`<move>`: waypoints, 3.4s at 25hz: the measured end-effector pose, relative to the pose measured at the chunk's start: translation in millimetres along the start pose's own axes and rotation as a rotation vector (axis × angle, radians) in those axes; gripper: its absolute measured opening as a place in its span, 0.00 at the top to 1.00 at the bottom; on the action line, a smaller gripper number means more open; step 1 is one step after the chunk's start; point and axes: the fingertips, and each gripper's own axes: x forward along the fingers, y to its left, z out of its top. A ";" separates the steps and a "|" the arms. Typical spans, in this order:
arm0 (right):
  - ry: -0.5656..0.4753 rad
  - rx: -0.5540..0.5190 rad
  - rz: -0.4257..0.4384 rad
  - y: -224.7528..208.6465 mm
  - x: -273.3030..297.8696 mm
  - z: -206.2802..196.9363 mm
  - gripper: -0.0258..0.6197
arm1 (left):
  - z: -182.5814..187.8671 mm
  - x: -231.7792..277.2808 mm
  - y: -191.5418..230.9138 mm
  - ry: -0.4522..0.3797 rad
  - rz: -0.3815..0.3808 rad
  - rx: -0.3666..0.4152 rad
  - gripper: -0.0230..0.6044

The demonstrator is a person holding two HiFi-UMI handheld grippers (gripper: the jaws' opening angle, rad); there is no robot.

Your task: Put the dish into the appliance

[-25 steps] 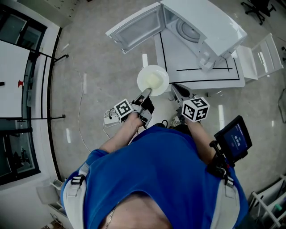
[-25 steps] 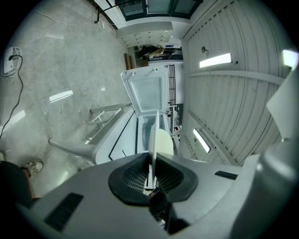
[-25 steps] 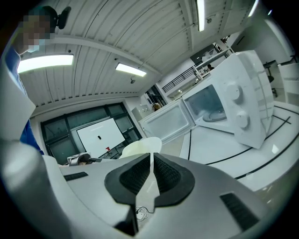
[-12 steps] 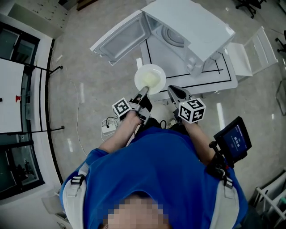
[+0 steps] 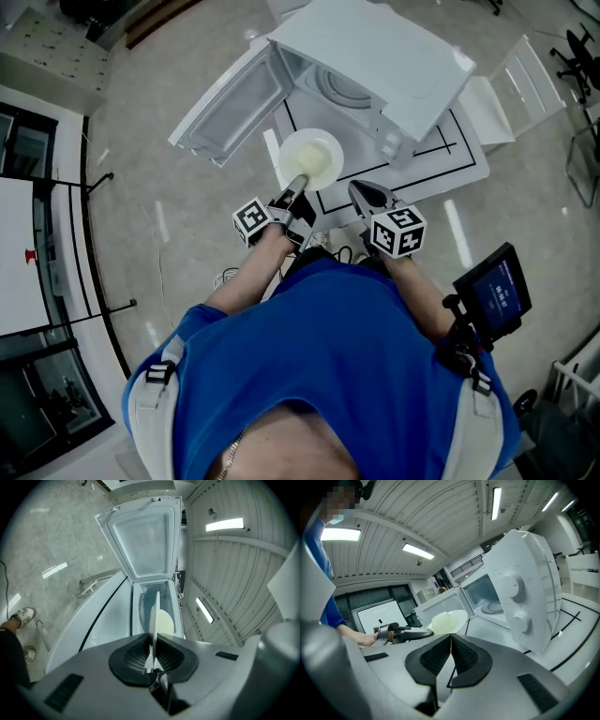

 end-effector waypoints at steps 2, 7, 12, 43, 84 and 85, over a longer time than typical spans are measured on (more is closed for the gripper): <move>-0.004 0.003 -0.031 -5.2 7.3 4.2 0.96 | 7.9 13.8 -0.8 0.032 0.002 0.004 0.92; -0.011 0.015 -0.097 -17.4 28.5 12.4 0.96 | 31.3 44.6 1.3 0.084 -0.008 -0.001 0.92; -0.016 0.024 -0.149 -24.0 46.9 17.7 0.96 | 50.3 70.5 10.1 0.131 -0.002 -0.012 0.92; -0.051 0.130 -0.433 -51.0 66.3 15.2 0.96 | 88.2 198.2 47.7 0.298 0.108 -0.052 0.92; -0.087 0.133 -0.490 -51.9 68.6 26.1 0.96 | 84.3 243.7 47.9 0.331 0.142 -0.009 0.92; -0.086 0.132 -0.490 -51.8 68.7 26.2 0.96 | 84.4 243.3 47.4 0.331 0.141 -0.008 0.92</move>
